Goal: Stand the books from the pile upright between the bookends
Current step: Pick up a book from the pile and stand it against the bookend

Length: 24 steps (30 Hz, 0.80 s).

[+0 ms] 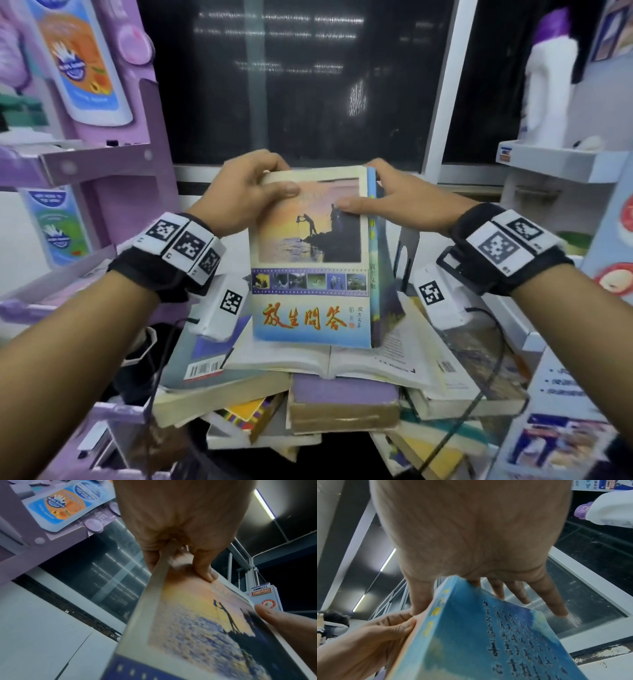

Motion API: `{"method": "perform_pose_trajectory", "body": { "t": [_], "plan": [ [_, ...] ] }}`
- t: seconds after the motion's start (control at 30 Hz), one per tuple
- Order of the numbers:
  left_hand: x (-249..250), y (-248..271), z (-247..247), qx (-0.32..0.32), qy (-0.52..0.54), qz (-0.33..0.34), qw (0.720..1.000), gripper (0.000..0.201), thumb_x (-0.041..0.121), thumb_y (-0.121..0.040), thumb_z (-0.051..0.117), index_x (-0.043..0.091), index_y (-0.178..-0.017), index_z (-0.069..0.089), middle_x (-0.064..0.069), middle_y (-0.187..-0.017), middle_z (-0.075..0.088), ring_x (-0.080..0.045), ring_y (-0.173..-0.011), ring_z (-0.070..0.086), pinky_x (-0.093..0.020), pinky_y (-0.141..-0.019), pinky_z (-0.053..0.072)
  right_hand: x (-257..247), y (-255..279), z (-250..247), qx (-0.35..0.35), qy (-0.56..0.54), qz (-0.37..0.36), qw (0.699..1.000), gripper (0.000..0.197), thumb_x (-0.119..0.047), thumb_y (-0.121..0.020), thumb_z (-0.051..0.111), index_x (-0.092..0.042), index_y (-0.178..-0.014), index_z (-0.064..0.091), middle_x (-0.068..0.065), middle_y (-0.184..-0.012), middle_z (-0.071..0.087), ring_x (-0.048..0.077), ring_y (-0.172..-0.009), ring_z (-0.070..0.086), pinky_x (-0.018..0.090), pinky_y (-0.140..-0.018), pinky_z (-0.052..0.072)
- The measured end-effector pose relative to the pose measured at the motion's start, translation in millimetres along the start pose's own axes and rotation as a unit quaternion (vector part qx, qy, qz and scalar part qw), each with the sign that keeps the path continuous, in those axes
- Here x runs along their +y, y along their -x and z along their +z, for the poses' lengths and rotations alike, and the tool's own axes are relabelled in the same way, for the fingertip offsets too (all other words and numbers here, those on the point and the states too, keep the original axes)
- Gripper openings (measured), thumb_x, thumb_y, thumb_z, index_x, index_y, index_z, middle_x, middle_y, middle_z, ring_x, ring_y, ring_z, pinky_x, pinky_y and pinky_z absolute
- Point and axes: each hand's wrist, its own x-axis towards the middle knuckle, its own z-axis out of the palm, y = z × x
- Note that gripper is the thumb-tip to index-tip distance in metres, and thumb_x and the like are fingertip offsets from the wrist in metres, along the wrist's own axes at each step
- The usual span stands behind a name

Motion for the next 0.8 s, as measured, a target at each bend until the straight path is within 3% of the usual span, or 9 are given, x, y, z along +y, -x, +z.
{"method": "perform_pose_trajectory", "body": {
  "t": [0.13, 0.2, 0.27, 0.37, 0.5, 0.67, 0.8],
  "plan": [
    [11, -2, -1, 0.044, -0.056, 0.047, 0.996, 0.018, 0.038, -0.078, 0.065, 0.021, -0.083, 0.064, 0.006, -0.084, 0.056, -0.008, -0.077, 0.052, -0.023, -0.071, 0.039, -7, 2, 3, 0.037, -0.012, -0.014, 0.999, 0.061, -0.057, -0.082, 0.064, -0.022, -0.125, 0.039, -0.006, -0.111, 0.057, 0.007, -0.095, 0.059, 0.024, -0.075, 0.049],
    [11, 1, 1, 0.048, -0.068, 0.052, 0.995, 0.019, 0.038, -0.078, 0.065, 0.020, -0.084, 0.064, 0.004, -0.086, 0.057, -0.010, -0.078, 0.052, -0.025, -0.072, 0.040, -8, 4, 10, 0.052, -0.035, 0.002, 0.998, 0.061, -0.054, -0.083, 0.066, -0.023, -0.126, 0.036, -0.007, -0.102, 0.060, 0.010, -0.089, 0.062, 0.027, -0.066, 0.053],
    [8, 5, 5, 0.042, -0.072, 0.045, 0.995, 0.019, 0.039, -0.079, 0.065, 0.020, -0.085, 0.064, -0.001, -0.089, 0.059, -0.013, -0.081, 0.053, -0.028, -0.073, 0.041, -6, 7, 18, 0.057, -0.066, 0.015, 0.996, 0.060, -0.049, -0.084, 0.068, -0.024, -0.126, 0.035, -0.003, -0.102, 0.064, 0.014, -0.086, 0.068, 0.036, -0.063, 0.061],
    [4, 10, 9, 0.039, -0.062, 0.034, 0.997, 0.018, 0.038, -0.080, 0.066, 0.021, -0.086, 0.064, 0.000, -0.090, 0.058, -0.015, -0.083, 0.054, -0.030, -0.075, 0.043, -7, 12, 25, 0.062, -0.087, 0.012, 0.994, 0.055, -0.041, -0.086, 0.068, -0.026, -0.128, 0.036, 0.000, -0.105, 0.066, 0.015, -0.084, 0.070, 0.040, -0.060, 0.061],
    [5, 11, 15, 0.048, -0.053, 0.015, 0.997, 0.010, 0.029, -0.084, 0.071, 0.024, -0.087, 0.063, 0.005, -0.091, 0.056, -0.014, -0.087, 0.054, -0.029, -0.076, 0.042, -7, 14, 30, 0.077, -0.083, -0.011, 0.994, 0.052, -0.035, -0.089, 0.066, -0.027, -0.133, 0.038, 0.001, -0.112, 0.065, 0.015, -0.090, 0.069, 0.038, -0.064, 0.062],
    [6, 17, 22, 0.053, 0.018, -0.026, 0.998, 0.018, 0.028, -0.085, 0.071, 0.025, -0.099, 0.060, 0.008, -0.098, 0.057, -0.015, -0.094, 0.059, -0.030, -0.076, 0.053, -4, 16, 40, 0.127, -0.081, -0.036, 0.988, 0.051, -0.033, -0.087, 0.068, -0.027, -0.132, 0.043, -0.004, -0.115, 0.064, 0.014, -0.099, 0.064, 0.033, -0.079, 0.058],
    [6, 22, 28, 0.060, 0.054, -0.052, 0.995, 0.040, 0.028, -0.086, 0.070, 0.024, -0.121, 0.049, 0.006, -0.108, 0.053, -0.003, -0.092, 0.056, -0.007, -0.067, 0.046, -3, 18, 41, 0.159, -0.112, -0.051, 0.980, 0.048, -0.025, -0.083, 0.074, -0.028, -0.125, 0.051, -0.010, -0.109, 0.063, 0.012, -0.097, 0.064, 0.026, -0.075, 0.058]
  ]
}}
